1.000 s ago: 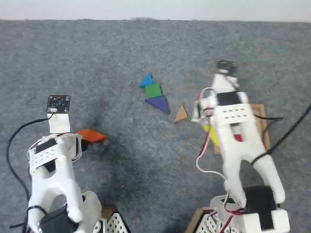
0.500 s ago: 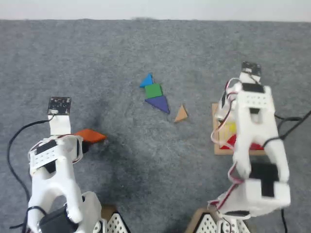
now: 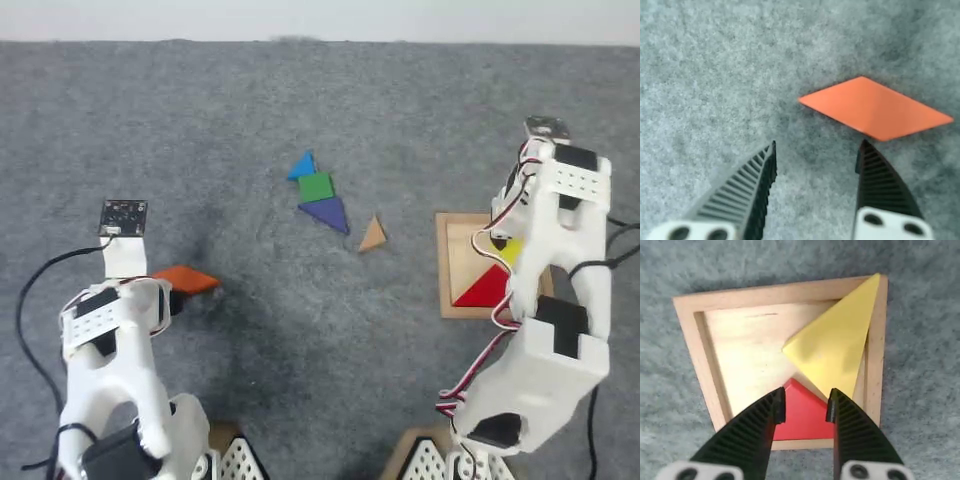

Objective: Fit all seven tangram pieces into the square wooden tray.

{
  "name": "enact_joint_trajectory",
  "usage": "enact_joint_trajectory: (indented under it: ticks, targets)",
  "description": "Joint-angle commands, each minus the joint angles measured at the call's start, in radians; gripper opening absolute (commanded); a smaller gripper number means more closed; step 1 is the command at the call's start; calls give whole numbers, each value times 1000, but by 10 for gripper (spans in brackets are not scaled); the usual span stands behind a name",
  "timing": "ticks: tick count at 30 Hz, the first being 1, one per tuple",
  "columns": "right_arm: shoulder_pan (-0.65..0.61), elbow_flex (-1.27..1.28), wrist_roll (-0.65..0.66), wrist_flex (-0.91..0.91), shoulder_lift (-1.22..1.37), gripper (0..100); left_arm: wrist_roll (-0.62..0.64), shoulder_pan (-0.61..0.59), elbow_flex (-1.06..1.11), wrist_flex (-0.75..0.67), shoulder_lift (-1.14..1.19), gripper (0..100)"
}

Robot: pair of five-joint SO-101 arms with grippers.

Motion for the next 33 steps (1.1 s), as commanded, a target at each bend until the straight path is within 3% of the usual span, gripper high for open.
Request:
enact_joint_trajectory:
  ticks: [1, 12, 20, 26, 33]
  targets:
    - [-38, -55, 14, -48, -94, 135, -5, 3, -10, -23, 0, 247]
    - [-68, -158, 23, -193, 77, 133, -5, 3, -8, -23, -2, 247]
    - [-73, -170, 127, -180, 179, 130, -5, 3, -8, -23, -2, 247]
    - [-54, -55, 264, -185, 157, 130, -5, 3, -8, -23, -2, 247]
    - [-61, 204, 288, -291, -64, 130, -5, 3, -8, -23, -2, 247]
